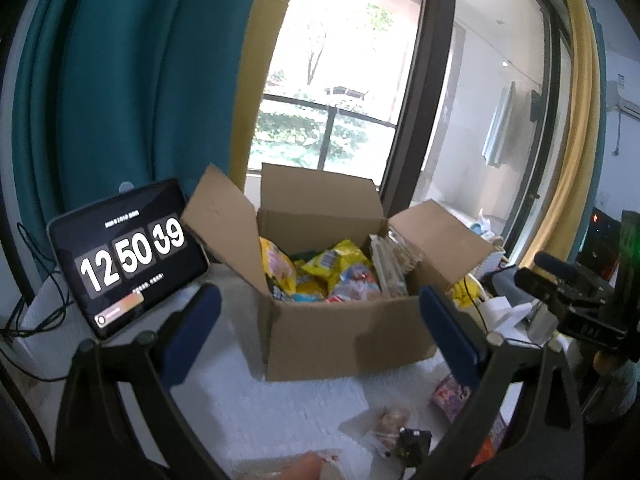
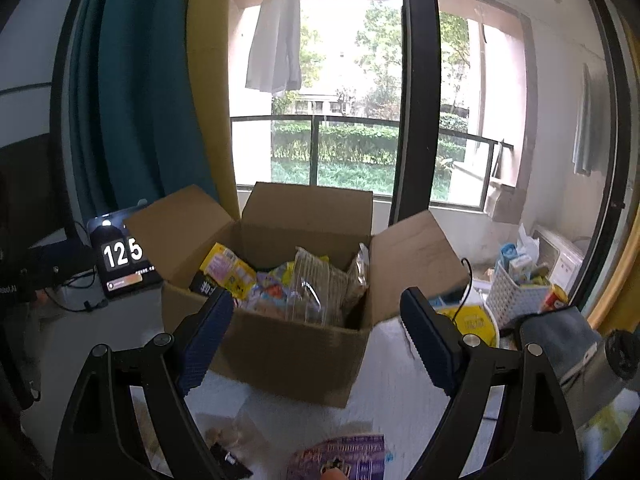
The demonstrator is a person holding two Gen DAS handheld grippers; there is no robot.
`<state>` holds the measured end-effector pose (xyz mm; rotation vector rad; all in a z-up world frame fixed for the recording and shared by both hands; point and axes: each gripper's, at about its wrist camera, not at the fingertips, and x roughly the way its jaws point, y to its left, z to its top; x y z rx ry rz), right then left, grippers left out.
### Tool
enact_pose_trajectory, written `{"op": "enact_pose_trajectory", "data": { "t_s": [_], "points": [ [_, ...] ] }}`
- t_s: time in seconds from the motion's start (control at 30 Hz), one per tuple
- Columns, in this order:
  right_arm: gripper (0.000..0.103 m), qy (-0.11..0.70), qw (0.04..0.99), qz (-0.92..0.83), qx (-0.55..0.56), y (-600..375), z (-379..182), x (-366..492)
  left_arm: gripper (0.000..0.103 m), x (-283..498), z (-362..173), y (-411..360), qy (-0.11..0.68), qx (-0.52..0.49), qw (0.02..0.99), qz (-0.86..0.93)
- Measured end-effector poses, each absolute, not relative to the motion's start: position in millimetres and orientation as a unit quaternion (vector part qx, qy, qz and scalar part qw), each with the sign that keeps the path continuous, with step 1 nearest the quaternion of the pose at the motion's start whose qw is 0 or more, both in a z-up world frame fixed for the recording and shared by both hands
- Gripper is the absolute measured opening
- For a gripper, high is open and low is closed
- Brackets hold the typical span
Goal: Organize snacks
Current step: 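Withdraw both tools from the box toward the remaining snacks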
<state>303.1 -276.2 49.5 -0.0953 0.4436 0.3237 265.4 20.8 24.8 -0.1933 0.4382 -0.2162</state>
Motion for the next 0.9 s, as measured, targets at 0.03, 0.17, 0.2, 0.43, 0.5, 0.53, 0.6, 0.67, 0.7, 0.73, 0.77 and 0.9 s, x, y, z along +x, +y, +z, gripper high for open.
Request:
{"op": "enact_pose_trajectory", "data": {
  "t_s": [0.03,0.17,0.2,0.43,0.5,0.53,0.6,0.67,0.7,0.73,0.77,0.9],
  "points": [
    [0.088,0.221,0.961,0.158,-0.047,-277,47,300,0.100,263,23,20,0.218,-0.096,0.965,-0.108],
    [0.088,0.228,0.961,0.153,-0.045,-282,42,288,0.100,255,18,15,0.224,-0.093,0.963,-0.117],
    [0.088,0.230,0.960,0.151,-0.043,-283,40,286,0.100,253,16,14,0.226,-0.093,0.962,-0.119],
    [0.088,0.241,0.959,0.145,-0.037,-293,29,273,0.100,241,5,4,0.237,-0.088,0.959,-0.128],
    [0.088,0.246,0.958,0.145,-0.035,-295,25,270,0.100,239,1,1,0.242,-0.089,0.958,-0.130],
    [0.088,0.248,0.957,0.144,-0.034,-296,23,269,0.100,238,-1,-1,0.245,-0.089,0.957,-0.130],
    [0.088,0.253,0.956,0.144,-0.032,-299,17,266,0.100,237,-6,-5,0.251,-0.087,0.955,-0.132],
    [0.088,0.257,0.955,0.143,-0.030,-302,13,264,0.100,235,-11,-9,0.257,-0.084,0.953,-0.135],
    [0.088,0.259,0.955,0.143,-0.030,-303,11,262,0.100,234,-13,-12,0.259,-0.083,0.952,-0.137],
    [0.088,0.260,0.954,0.143,-0.029,-305,9,261,0.100,233,-16,-14,0.263,-0.082,0.951,-0.138],
    [0.088,0.261,0.954,0.142,-0.029,-306,7,260,0.100,232,-17,-16,0.265,-0.081,0.951,-0.140],
    [0.088,0.266,0.953,0.141,-0.024,-314,0,257,0.100,231,-29,-28,0.282,-0.073,0.946,-0.144]
  ]
}}
